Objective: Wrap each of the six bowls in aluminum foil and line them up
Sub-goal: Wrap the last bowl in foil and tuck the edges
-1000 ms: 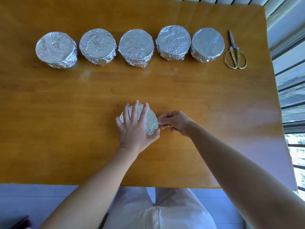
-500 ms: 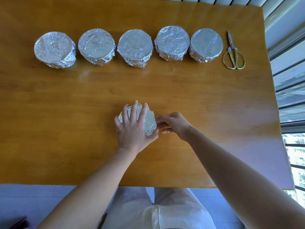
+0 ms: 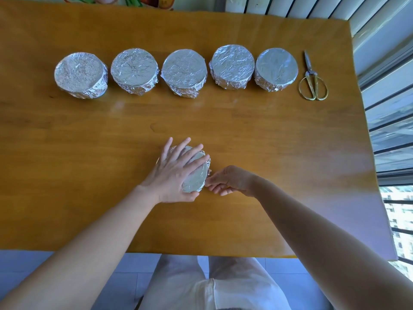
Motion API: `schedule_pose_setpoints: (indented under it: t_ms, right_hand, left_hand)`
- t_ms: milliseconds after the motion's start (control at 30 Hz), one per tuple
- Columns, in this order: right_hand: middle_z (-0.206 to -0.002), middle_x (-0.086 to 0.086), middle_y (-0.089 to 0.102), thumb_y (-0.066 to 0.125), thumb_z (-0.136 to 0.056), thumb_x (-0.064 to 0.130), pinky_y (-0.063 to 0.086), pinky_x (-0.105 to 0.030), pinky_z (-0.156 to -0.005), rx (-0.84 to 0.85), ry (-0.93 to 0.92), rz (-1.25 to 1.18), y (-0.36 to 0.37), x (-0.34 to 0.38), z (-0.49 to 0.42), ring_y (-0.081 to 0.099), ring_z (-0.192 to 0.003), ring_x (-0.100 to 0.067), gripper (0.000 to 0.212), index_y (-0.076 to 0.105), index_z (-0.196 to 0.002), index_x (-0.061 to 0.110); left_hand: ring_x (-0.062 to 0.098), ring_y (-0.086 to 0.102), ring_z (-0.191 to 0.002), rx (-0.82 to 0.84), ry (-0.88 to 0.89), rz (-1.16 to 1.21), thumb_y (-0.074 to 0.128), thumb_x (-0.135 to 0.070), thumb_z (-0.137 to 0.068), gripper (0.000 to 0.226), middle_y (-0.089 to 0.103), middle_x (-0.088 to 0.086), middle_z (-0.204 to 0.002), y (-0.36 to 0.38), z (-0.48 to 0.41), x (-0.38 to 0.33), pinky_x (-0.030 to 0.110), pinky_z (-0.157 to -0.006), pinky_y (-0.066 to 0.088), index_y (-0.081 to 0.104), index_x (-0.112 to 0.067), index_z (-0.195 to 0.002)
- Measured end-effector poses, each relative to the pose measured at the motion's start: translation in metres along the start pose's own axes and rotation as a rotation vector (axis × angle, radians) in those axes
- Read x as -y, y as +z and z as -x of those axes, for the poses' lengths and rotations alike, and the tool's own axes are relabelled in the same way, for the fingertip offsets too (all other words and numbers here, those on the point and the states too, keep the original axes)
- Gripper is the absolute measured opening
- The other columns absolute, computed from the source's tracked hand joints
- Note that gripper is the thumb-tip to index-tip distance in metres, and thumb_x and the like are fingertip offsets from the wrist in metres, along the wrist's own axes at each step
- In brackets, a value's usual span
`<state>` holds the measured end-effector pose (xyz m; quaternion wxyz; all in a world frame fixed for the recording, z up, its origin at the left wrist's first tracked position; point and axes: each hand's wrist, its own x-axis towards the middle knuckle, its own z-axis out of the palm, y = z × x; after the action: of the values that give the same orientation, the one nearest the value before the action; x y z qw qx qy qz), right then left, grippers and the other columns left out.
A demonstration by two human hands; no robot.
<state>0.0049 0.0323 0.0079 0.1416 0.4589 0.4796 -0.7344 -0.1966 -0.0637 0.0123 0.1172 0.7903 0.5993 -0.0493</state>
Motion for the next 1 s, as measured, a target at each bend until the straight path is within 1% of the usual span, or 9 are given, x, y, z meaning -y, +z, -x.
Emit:
schedule_pose_setpoints:
  t_ms: [167, 300, 367, 467, 567, 733, 833, 900, 1000]
  right_hand:
    - [-0.078, -0.001, 0.065, 0.067, -0.092, 0.021, 0.049, -0.018, -0.061, -0.039, -0.001, 0.049, -0.001, 0.002, 0.002, 0.058, -0.069, -0.01, 0.013, 0.07, -0.085, 0.011]
    - [-0.072, -0.002, 0.058, 0.068, -0.089, 0.012, 0.043, -0.022, -0.058, -0.34, -0.195, 0.064, -0.011, 0.0, 0.0, 0.05, -0.063, -0.013, 0.009, 0.065, -0.08, 0.013]
    - [-0.08, 0.002, 0.059, 0.071, -0.084, 0.008, 0.042, -0.019, -0.061, -0.489, -0.355, 0.127, -0.013, -0.002, -0.002, 0.05, -0.066, -0.011, 0.014, 0.067, -0.094, 0.018]
    - [-0.102, 0.004, 0.063, 0.071, -0.08, 0.0, 0.043, -0.009, -0.066, -0.426, -0.511, 0.317, -0.01, -0.003, -0.003, 0.055, -0.072, -0.008, 0.041, 0.065, -0.117, 0.017]
    - [-0.109, 0.0, 0.065, 0.072, -0.079, -0.002, 0.043, -0.01, -0.068, -0.36, -0.567, 0.453, -0.003, -0.005, -0.007, 0.056, -0.071, -0.007, 0.045, 0.062, -0.119, 0.015]
    - [-0.09, -0.002, 0.069, 0.066, -0.078, -0.009, 0.043, -0.01, -0.065, -0.441, -0.563, 0.377, 0.009, -0.006, -0.014, 0.057, -0.066, 0.002, 0.025, 0.067, -0.101, 0.002]
    - [-0.082, 0.004, 0.07, 0.069, -0.078, -0.006, 0.048, -0.013, -0.068, -0.484, -0.517, 0.336, 0.01, -0.003, -0.017, 0.058, -0.066, 0.0, 0.017, 0.07, -0.088, 0.007]
    - [-0.079, 0.009, 0.069, 0.071, -0.079, -0.005, 0.048, -0.013, -0.068, -0.488, -0.484, 0.314, 0.008, -0.001, -0.016, 0.058, -0.065, 0.001, 0.017, 0.071, -0.086, 0.01]
    - [-0.08, 0.003, 0.07, 0.071, -0.082, 0.0, 0.044, -0.007, -0.065, -0.484, -0.433, 0.256, 0.008, -0.001, -0.017, 0.056, -0.059, 0.009, 0.01, 0.073, -0.089, 0.006]
  left_hand:
    - [0.027, -0.019, -0.151, -0.002, -0.011, 0.035, 0.04, -0.083, -0.075, 0.105, -0.016, -0.001, -0.166, -0.003, 0.001, 0.002, 0.059, -0.118, -0.012, -0.004, -0.036, -0.157]
    - [0.035, -0.004, -0.153, -0.13, -0.312, 0.132, 0.03, -0.088, -0.075, 0.102, 0.003, 0.007, -0.167, 0.001, -0.001, -0.023, 0.063, -0.117, -0.005, 0.013, -0.032, -0.158]
    - [0.037, -0.001, -0.152, -0.13, -0.484, 0.153, 0.028, -0.089, -0.074, 0.103, 0.007, 0.006, -0.166, 0.006, -0.006, -0.037, 0.063, -0.116, -0.003, 0.017, -0.03, -0.158]
    - [0.039, 0.01, -0.15, -0.11, -0.588, 0.145, 0.028, -0.086, -0.077, 0.1, 0.013, 0.007, -0.165, 0.011, -0.009, -0.045, 0.065, -0.113, 0.013, 0.016, -0.03, -0.158]
    - [0.039, 0.021, -0.146, -0.134, -0.588, 0.091, 0.029, -0.084, -0.079, 0.095, 0.022, 0.007, -0.162, 0.014, -0.009, -0.043, 0.061, -0.107, 0.025, 0.021, -0.029, -0.156]
    - [0.037, 0.027, -0.143, -0.156, -0.589, 0.061, 0.035, -0.081, -0.078, 0.093, 0.027, 0.006, -0.16, 0.017, -0.008, -0.043, 0.057, -0.104, 0.027, 0.025, -0.03, -0.155]
    - [0.036, 0.027, -0.143, -0.156, -0.576, 0.043, 0.036, -0.079, -0.079, 0.09, 0.027, 0.004, -0.16, 0.018, -0.007, -0.042, 0.056, -0.105, 0.027, 0.025, -0.031, -0.155]
    - [0.035, 0.027, -0.143, -0.16, -0.577, 0.041, 0.037, -0.078, -0.08, 0.089, 0.027, 0.004, -0.16, 0.017, -0.007, -0.042, 0.056, -0.104, 0.028, 0.026, -0.03, -0.154]
    - [0.035, 0.028, -0.143, -0.16, -0.575, 0.042, 0.038, -0.078, -0.079, 0.09, 0.028, 0.004, -0.16, 0.017, -0.008, -0.043, 0.056, -0.104, 0.028, 0.027, -0.03, -0.154]
